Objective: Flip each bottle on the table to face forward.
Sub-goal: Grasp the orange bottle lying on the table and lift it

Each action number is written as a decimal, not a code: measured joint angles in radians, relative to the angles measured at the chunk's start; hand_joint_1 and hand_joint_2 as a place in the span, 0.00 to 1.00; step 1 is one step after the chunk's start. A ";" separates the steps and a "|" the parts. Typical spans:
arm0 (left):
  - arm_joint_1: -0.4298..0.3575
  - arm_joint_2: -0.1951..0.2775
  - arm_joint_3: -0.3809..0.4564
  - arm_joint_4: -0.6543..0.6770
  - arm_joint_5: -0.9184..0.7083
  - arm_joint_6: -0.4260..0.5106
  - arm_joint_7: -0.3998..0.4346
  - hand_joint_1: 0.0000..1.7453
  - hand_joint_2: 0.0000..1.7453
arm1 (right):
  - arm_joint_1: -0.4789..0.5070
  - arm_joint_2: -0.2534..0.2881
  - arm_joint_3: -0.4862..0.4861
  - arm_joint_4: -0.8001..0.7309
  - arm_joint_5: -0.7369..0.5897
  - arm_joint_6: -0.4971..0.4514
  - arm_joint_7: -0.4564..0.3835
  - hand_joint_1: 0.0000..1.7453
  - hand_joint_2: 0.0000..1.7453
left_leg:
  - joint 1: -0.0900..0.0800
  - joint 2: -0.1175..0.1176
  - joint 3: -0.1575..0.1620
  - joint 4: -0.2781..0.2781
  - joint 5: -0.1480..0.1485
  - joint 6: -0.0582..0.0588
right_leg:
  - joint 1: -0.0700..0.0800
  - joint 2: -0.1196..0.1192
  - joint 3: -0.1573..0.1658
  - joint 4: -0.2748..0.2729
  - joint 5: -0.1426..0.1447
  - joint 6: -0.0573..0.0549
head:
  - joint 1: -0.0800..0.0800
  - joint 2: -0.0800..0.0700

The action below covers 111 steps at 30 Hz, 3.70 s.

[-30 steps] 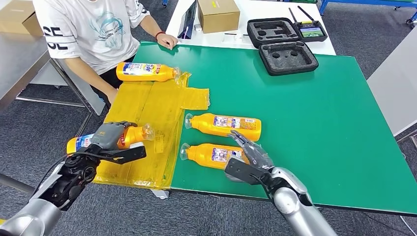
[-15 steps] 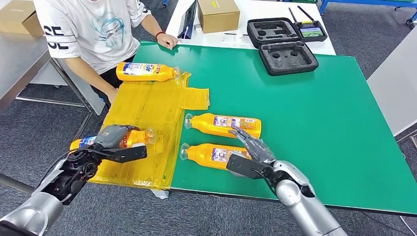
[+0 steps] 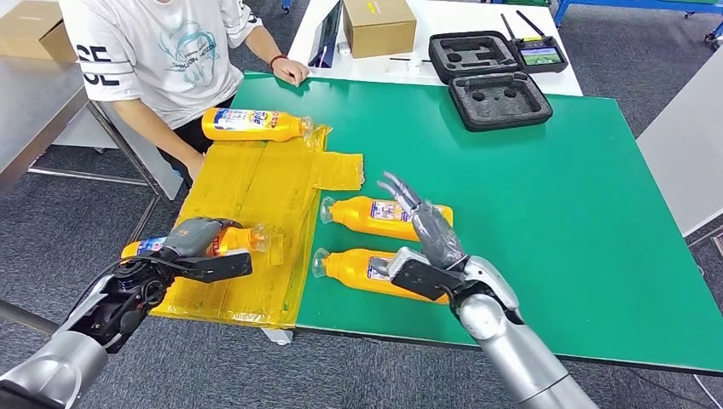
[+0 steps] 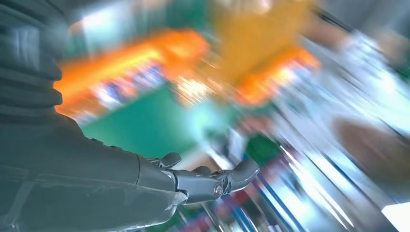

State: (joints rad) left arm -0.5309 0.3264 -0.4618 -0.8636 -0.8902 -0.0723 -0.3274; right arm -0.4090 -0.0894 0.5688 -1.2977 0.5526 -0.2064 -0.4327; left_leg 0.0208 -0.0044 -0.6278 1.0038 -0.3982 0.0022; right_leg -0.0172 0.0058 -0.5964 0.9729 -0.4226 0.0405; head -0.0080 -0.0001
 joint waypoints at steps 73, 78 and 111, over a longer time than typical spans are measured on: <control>-0.048 -0.046 0.045 0.196 0.293 -0.067 -0.335 0.00 0.00 | -0.092 0.249 0.069 0.189 -0.161 -0.069 -0.130 0.00 1.00 | 0.000 -0.003 0.009 -0.001 0.002 0.002 | 0.000 -0.003 0.010 0.000 0.000 0.000 | 0.000 0.000; 0.021 -0.113 0.118 0.099 0.270 0.548 -0.371 0.00 0.00 | -0.085 0.250 0.069 0.189 -0.152 -0.049 -0.122 0.00 1.00 | -0.001 -0.003 0.005 0.000 0.002 0.002 | -0.001 -0.003 0.006 0.000 0.001 0.000 | 0.001 0.000; 0.376 -0.242 0.445 -0.491 0.773 0.672 -0.373 0.00 0.00 | -0.019 -0.077 0.108 0.185 0.222 0.252 0.349 0.00 1.00 | -0.001 -0.001 -0.001 0.000 0.000 0.002 | -0.001 -0.002 0.000 -0.001 0.000 0.000 | 0.000 0.000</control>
State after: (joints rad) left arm -0.1544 0.0848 -0.0173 -1.3542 -0.1169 0.5997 -0.7000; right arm -0.4283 -0.1667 0.6765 -1.1127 0.7746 0.0454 -0.0840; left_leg 0.0199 -0.0057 -0.6289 1.0039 -0.3978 0.0040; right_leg -0.0178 0.0037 -0.5967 0.9718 -0.4222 0.0410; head -0.0079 0.0000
